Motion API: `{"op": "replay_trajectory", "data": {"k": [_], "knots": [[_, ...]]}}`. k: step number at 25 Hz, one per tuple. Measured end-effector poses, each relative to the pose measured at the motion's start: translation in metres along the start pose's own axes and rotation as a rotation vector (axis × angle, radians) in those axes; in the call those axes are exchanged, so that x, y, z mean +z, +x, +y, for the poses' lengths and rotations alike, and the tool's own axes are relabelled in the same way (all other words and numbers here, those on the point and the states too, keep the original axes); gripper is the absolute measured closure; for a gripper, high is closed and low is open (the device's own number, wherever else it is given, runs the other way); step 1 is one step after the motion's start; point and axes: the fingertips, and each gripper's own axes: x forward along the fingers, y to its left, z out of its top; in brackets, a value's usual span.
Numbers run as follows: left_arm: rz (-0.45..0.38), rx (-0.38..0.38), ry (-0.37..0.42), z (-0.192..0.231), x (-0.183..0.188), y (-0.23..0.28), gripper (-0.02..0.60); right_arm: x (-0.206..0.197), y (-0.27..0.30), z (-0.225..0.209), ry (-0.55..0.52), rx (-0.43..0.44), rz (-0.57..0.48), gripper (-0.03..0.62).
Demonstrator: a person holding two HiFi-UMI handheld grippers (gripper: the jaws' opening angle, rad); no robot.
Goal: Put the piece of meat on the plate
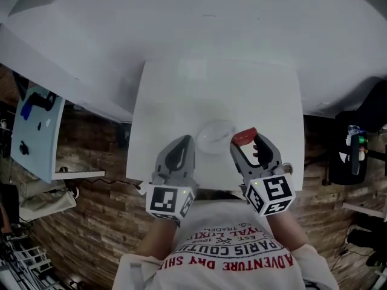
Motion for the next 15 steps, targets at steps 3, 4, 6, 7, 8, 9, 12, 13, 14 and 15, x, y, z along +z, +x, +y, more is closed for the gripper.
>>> {"op": "replay_trajectory", "data": {"k": [3,4,6,7,8,9,12,13,14,15], "knots": [[0.025,-0.001,-0.011,0.005,-0.008,0.007,0.574,-0.009,0.01,-0.003,0.027,-0.006,0.029,0.318],[0.032,-0.003,-0.016,0.008,-0.01,0.01,0.574,-0.012,0.015,-0.004,0.037,-0.009,0.041,0.318],[0.046,-0.015,-0.026,0.014,-0.015,0.016,0.574,-0.018,0.025,-0.002,0.051,-0.011,0.065,0.318],[0.053,-0.023,-0.03,0.017,-0.017,0.019,0.574,-0.021,0.03,0.0,0.054,-0.012,0.079,0.318],[0.061,-0.031,-0.035,0.021,-0.021,0.022,0.574,-0.025,0.034,0.002,0.055,-0.014,0.095,0.318],[0.07,-0.04,-0.042,0.023,-0.024,0.025,0.574,-0.029,0.038,0.003,0.056,-0.018,0.113,0.318],[0.097,-0.066,-0.057,0.033,-0.033,0.037,0.574,-0.044,0.054,0.003,0.065,-0.035,0.175,0.318],[0.107,-0.073,-0.057,0.037,-0.037,0.042,0.574,-0.05,0.06,0.002,0.063,-0.042,0.199,0.318],[0.118,-0.078,-0.057,0.041,-0.041,0.046,0.574,-0.056,0.067,0.001,0.056,-0.047,0.225,0.318],[0.13,-0.083,-0.058,0.045,-0.045,0.051,0.574,-0.064,0.073,0.0,0.048,-0.052,0.254,0.318]]}}
